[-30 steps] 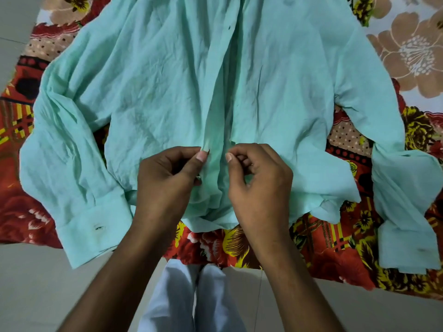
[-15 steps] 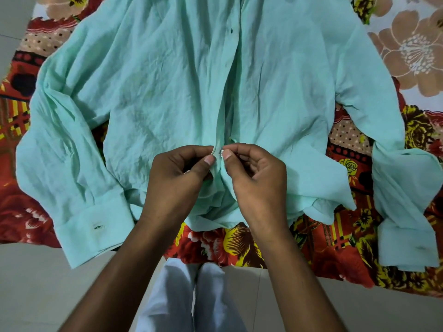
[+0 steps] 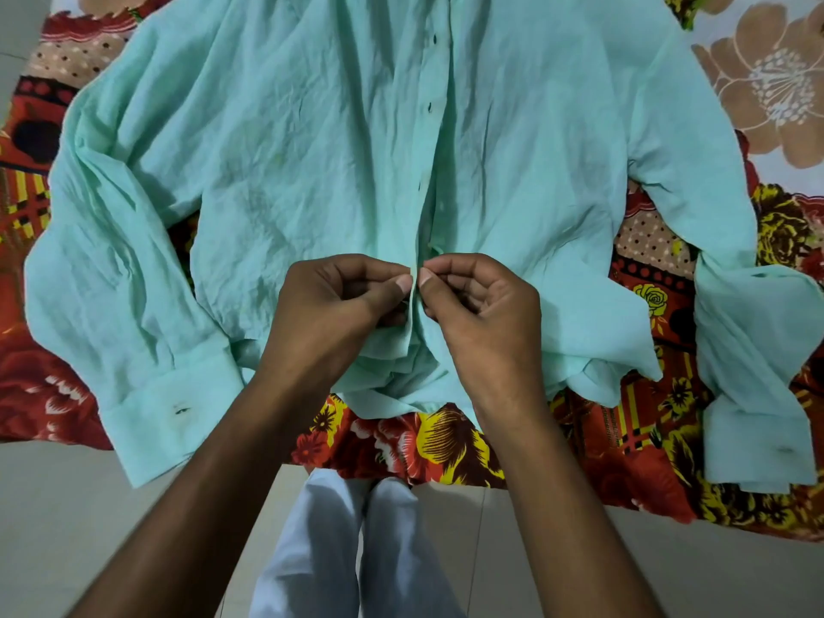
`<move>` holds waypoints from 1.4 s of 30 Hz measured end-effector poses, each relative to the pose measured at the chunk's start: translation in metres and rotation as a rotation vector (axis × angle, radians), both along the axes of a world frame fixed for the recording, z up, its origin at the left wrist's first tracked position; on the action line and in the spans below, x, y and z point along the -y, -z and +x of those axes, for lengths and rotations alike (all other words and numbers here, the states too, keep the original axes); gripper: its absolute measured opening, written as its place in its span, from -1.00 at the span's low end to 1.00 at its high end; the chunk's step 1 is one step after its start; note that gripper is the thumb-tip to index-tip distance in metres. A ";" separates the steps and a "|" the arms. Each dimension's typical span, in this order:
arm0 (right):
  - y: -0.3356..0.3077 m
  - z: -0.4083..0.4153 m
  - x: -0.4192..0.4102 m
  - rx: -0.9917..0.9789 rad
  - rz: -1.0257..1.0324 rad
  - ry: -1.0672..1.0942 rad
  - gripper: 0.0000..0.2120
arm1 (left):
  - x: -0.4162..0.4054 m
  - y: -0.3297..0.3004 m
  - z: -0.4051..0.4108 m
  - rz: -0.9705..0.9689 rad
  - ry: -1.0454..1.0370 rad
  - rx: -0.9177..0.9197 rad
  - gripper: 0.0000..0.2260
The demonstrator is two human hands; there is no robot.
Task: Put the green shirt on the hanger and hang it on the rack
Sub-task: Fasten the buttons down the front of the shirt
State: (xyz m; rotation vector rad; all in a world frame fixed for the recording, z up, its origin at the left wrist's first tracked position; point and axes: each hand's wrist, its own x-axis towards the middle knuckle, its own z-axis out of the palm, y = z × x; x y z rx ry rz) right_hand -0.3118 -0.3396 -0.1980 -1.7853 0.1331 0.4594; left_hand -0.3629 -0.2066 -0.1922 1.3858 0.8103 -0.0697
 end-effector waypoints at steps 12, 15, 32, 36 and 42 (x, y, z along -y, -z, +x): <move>-0.007 0.016 0.005 -0.009 -0.022 -0.148 -0.96 | -0.003 0.002 0.008 -0.066 -0.035 -0.050 -0.93; -0.002 0.010 0.003 -0.018 -0.039 -0.084 -0.97 | -0.001 0.003 0.012 -0.211 -0.134 -0.115 -0.97; 0.030 0.035 0.000 0.340 -0.530 -0.311 -0.81 | 0.010 0.022 0.057 0.957 0.387 -0.048 -0.76; 0.036 0.033 -0.001 0.423 -0.578 -0.315 -0.85 | -0.002 0.024 0.057 0.861 0.312 -0.039 -0.89; 0.021 0.030 -0.001 0.424 -0.238 0.020 -0.96 | -0.014 0.017 0.047 0.375 0.022 -0.075 -0.89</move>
